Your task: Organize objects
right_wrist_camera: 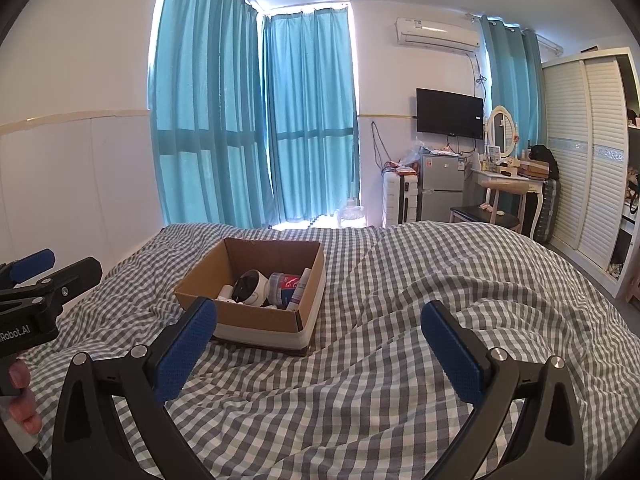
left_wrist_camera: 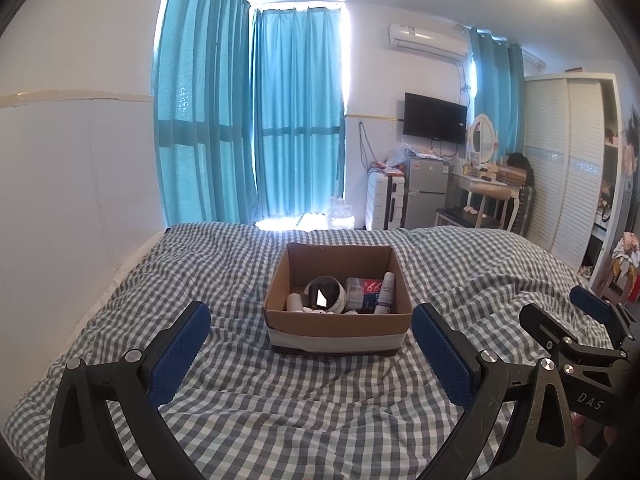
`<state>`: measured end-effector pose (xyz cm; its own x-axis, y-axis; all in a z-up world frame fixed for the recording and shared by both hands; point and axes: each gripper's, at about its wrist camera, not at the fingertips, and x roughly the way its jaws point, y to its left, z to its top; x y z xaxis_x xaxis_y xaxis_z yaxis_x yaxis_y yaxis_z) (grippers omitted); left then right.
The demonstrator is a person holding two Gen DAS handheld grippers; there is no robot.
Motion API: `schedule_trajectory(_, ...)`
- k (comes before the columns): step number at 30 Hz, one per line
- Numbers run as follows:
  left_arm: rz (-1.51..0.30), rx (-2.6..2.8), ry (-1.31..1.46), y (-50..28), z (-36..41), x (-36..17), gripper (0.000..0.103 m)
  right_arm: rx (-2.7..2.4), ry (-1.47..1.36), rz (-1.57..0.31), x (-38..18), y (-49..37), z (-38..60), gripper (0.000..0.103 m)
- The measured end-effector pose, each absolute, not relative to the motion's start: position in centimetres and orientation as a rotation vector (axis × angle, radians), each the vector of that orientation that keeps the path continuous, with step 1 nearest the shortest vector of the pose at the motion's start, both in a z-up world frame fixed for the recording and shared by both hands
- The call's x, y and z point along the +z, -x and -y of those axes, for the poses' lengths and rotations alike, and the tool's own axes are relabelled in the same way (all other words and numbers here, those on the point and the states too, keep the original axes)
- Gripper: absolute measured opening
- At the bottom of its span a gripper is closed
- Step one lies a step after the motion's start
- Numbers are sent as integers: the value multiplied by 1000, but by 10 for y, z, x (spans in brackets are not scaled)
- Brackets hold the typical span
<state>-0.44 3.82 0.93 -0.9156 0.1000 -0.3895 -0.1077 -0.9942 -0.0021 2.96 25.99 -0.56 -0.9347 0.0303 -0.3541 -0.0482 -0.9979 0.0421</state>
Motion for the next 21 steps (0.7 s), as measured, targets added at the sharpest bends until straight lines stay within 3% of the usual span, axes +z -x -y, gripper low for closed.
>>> schedule_trajectory(21,-13,2974,590,4,-36,8,103,3056,584,-86,-6,-27,-260,102)
